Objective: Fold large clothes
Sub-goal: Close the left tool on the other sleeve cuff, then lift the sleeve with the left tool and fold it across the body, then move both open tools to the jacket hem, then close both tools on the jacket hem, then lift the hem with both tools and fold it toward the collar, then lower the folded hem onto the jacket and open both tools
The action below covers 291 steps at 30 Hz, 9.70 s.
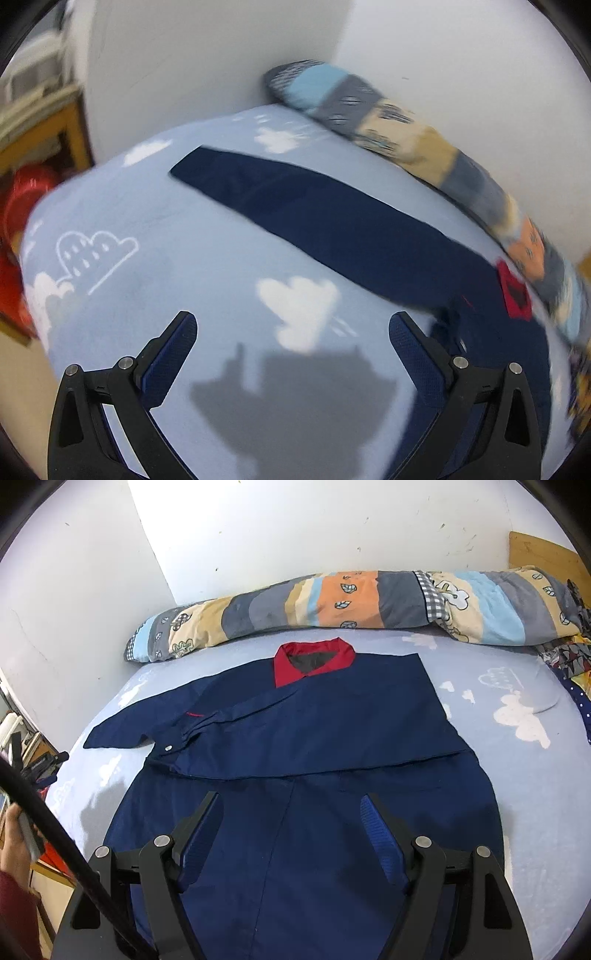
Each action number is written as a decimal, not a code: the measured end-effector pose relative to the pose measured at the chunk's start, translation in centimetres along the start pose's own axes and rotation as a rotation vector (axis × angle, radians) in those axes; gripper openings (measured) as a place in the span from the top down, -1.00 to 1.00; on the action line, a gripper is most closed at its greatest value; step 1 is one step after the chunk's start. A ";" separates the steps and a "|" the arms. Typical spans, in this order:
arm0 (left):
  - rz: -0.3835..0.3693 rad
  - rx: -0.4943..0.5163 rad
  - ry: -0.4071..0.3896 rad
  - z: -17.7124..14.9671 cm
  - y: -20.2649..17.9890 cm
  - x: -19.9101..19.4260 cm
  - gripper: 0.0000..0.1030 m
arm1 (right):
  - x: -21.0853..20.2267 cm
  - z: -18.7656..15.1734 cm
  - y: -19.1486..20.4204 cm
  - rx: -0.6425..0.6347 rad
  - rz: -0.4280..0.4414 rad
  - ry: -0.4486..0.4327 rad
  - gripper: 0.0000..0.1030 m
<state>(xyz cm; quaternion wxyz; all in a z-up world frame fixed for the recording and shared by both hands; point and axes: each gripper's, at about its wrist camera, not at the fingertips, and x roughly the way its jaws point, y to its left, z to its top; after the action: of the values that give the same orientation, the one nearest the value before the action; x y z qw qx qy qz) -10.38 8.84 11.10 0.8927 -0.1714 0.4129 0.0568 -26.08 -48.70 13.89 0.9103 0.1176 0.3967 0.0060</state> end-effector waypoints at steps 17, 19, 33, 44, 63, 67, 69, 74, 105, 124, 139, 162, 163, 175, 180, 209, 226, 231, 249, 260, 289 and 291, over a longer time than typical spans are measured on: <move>-0.221 -0.533 -0.026 9.0 13.6 15.3 -0.36 | 4.8 -0.6 2.6 -0.020 0.010 0.075 -0.57; -0.263 -0.570 -0.047 9.7 14.3 17.0 -0.31 | 5.5 -0.6 2.5 -0.017 0.009 0.084 -0.57; -0.316 -0.498 -0.180 13.7 11.9 21.3 0.95 | 7.6 0.2 1.0 -0.011 -0.052 0.071 -0.57; -0.441 -0.278 -0.244 18.6 1.2 8.7 0.95 | 2.7 1.8 -2.1 0.104 -0.054 -0.063 -0.57; -0.822 0.224 -0.151 8.8 -41.4 -12.1 0.94 | -11.2 2.3 -10.7 0.275 -0.095 -0.366 -0.58; -0.831 0.318 -0.054 0.5 -48.5 -9.1 0.93 | -13.2 1.9 -12.3 0.322 -0.086 -0.402 -0.58; -0.811 0.360 0.017 -4.6 -51.7 -5.8 0.93 | -13.8 1.8 -12.8 0.333 -0.084 -0.413 -0.58; -0.683 0.470 0.180 -17.5 -55.8 3.6 0.92 | -15.0 1.5 -13.5 0.355 -0.075 -0.435 -0.58; -0.126 0.547 0.068 -9.5 -26.7 13.2 -0.19 | -11.7 2.0 -14.3 0.386 -0.112 -0.352 -0.58; -0.061 0.459 0.083 -13.4 -19.6 5.0 -0.65 | 3.6 -2.0 -14.7 0.259 -0.229 0.222 -0.57; -0.080 0.409 0.140 -16.2 -13.4 0.2 -0.66 | 2.1 -4.4 -11.2 0.111 -0.187 0.215 -0.57; -0.079 0.383 0.272 -19.1 -9.1 -2.5 -0.71 | 0.9 -10.4 -7.6 0.107 -0.078 0.277 -0.58; -0.081 0.377 0.264 -18.8 -8.6 -2.8 -0.71 | 0.1 -10.3 -8.0 0.134 -0.055 0.257 -0.58; -0.193 0.259 0.429 -19.4 -4.8 -1.5 -0.17 | -6.0 -16.3 -17.7 0.570 -0.008 0.241 -0.59; -0.190 0.263 0.462 -20.5 -5.0 -1.5 -0.17 | -5.5 -17.8 -17.4 0.617 0.052 0.264 -0.61; -0.193 0.317 0.530 -24.6 -7.4 -1.7 0.02 | -3.8 -21.0 -13.3 0.629 0.232 0.307 0.06; -0.419 0.342 0.195 -21.9 -9.4 -9.8 0.58 | -10.4 -16.8 -10.2 0.468 0.456 -0.049 0.57; -0.487 0.302 0.107 -21.5 -8.2 -12.5 0.58 | -12.7 -16.4 -9.2 0.414 0.495 -0.136 0.57; -0.564 0.237 0.013 -18.9 -4.3 -20.6 0.58 | -20.5 -17.5 -7.9 0.350 0.633 -0.247 0.57; -0.554 0.276 -0.106 -9.4 -12.1 -20.0 0.56 | -21.1 -8.9 -8.6 0.343 0.592 -0.340 0.57; -0.322 0.135 0.329 4.2 -32.2 20.3 -0.08 | 15.9 10.8 -27.4 0.854 0.302 -0.019 -0.17; -0.362 0.153 0.306 4.7 -32.1 18.9 -0.09 | 13.7 11.2 -28.0 0.820 0.256 -0.088 -0.20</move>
<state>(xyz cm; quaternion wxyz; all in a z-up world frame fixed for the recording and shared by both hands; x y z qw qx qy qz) 13.14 -20.23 7.95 0.8256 -0.1812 0.5091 -0.1621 -10.90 -76.82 5.21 0.7962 0.5181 0.3095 -0.0442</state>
